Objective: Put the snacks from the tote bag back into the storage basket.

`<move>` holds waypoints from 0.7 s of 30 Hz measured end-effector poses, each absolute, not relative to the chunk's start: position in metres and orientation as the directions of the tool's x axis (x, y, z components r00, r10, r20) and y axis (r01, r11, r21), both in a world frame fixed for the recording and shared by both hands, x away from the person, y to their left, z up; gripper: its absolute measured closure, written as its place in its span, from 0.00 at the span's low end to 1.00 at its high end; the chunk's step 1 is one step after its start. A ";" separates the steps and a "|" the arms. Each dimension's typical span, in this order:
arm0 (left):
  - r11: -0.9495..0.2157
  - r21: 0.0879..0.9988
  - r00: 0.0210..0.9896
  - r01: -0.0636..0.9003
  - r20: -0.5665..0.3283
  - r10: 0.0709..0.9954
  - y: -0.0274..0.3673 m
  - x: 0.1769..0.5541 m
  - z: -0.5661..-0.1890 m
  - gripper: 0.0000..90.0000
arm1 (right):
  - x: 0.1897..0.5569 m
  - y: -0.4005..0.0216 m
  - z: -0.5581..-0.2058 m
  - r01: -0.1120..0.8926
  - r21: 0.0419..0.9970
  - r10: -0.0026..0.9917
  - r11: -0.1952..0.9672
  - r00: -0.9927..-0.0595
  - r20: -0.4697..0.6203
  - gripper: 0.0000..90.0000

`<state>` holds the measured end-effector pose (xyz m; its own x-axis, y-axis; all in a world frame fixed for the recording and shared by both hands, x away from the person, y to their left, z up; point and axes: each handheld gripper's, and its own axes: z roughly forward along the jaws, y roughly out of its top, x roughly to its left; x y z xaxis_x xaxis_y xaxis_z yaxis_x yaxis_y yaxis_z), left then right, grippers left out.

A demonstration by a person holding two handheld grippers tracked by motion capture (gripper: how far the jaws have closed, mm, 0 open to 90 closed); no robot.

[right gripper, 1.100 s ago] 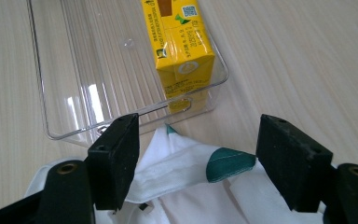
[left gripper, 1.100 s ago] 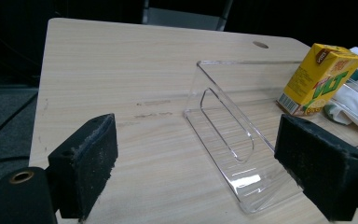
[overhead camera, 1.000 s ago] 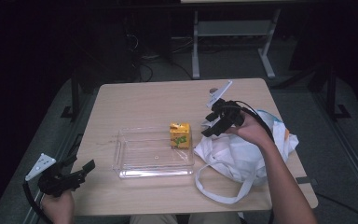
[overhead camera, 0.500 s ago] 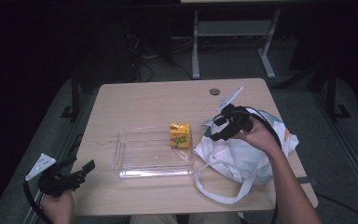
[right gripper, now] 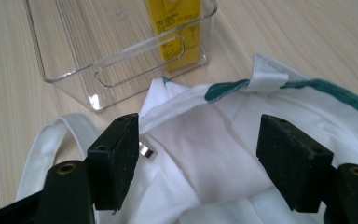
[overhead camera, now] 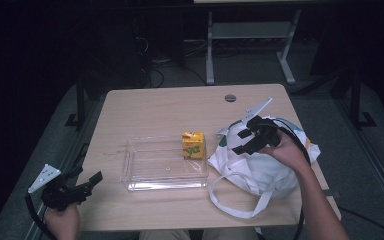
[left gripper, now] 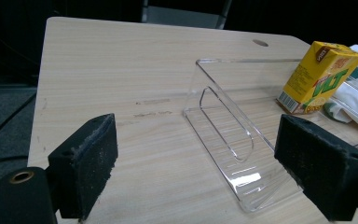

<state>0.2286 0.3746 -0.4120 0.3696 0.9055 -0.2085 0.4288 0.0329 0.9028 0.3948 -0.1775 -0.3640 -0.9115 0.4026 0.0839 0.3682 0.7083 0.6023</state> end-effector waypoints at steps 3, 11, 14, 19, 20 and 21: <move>0.035 0.901 0.369 0.431 -0.211 0.905 0.374 0.229 -0.412 0.14 | 0.392 -0.182 -0.366 0.373 0.603 0.407 0.705 -0.909 0.086 0.33; 0.031 0.901 0.370 0.432 -0.208 0.905 0.374 0.229 -0.412 0.14 | 0.385 -0.193 -0.369 0.402 0.605 0.434 0.687 -0.895 0.102 0.33; 0.031 0.901 0.369 0.433 -0.209 0.906 0.374 0.229 -0.412 0.14 | 0.383 -0.196 -0.371 0.405 0.607 0.437 0.684 -0.894 0.103 0.33; 0.029 0.901 0.368 0.432 -0.205 0.907 0.374 0.228 -0.412 0.14 | 0.380 -0.203 -0.375 0.397 0.607 0.437 0.688 -0.895 0.090 0.32; 0.030 0.901 0.368 0.432 -0.206 0.907 0.373 0.229 -0.412 0.14 | 0.379 -0.205 -0.375 0.401 0.609 0.440 0.684 -0.893 0.094 0.32; 0.027 0.900 0.368 0.435 -0.205 0.907 0.373 0.229 -0.412 0.14 | 0.378 -0.206 -0.376 0.413 0.609 0.449 0.677 -0.888 0.103 0.32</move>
